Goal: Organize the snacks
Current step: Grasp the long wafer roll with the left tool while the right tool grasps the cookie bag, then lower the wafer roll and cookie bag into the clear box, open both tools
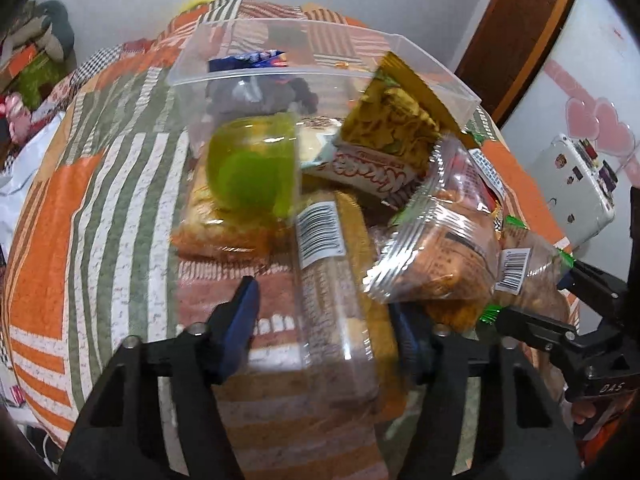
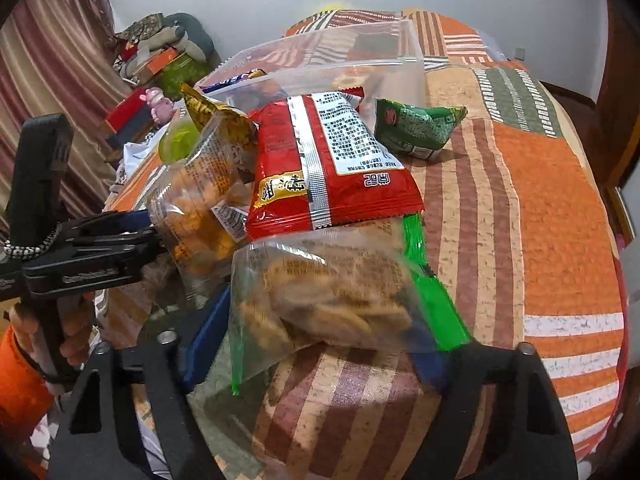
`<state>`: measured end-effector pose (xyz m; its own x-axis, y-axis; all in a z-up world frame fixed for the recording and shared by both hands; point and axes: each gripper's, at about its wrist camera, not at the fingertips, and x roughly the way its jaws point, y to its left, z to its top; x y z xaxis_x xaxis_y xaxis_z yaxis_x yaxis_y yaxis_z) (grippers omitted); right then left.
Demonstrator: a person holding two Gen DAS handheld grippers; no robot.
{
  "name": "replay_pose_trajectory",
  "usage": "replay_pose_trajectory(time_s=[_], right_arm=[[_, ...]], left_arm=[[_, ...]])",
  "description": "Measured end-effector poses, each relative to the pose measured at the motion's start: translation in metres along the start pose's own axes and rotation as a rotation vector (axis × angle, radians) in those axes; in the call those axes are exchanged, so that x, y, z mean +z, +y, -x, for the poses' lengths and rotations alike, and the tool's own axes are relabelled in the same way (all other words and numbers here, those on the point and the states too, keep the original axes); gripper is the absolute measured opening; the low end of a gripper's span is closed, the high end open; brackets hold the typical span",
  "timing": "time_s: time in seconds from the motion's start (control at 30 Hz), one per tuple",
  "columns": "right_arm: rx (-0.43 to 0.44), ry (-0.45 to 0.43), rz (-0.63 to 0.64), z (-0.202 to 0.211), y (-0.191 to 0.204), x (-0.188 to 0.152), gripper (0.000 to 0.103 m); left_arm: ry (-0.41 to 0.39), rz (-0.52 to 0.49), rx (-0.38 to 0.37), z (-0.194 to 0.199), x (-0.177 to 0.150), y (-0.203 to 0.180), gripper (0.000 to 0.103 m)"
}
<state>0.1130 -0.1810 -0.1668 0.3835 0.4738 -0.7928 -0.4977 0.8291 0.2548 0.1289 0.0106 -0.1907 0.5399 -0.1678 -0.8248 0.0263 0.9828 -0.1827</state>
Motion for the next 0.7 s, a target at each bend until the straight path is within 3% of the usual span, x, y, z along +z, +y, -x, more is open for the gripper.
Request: replay_pose_trajectory(time_s=[0.07,0.33,0.7], right_arm=[[0.004,-0.004,-0.006,0.002,-0.004,-0.002,0.067],[0.000,-0.041,0.001,0.017,-0.005,-0.001,0.061],[0.013,-0.123,0.004,0.041,0.002,0.010,0.061]], left_arm=[[-0.006,-0.016,-0.003,-0.001,0.000,-0.004,0.039],[-0.018,-0.050,-0.006,0.018,-0.007,-0.005,0.036],[-0.105,-0.093,-0.002,0.068,-0.010,-0.010,0.036]])
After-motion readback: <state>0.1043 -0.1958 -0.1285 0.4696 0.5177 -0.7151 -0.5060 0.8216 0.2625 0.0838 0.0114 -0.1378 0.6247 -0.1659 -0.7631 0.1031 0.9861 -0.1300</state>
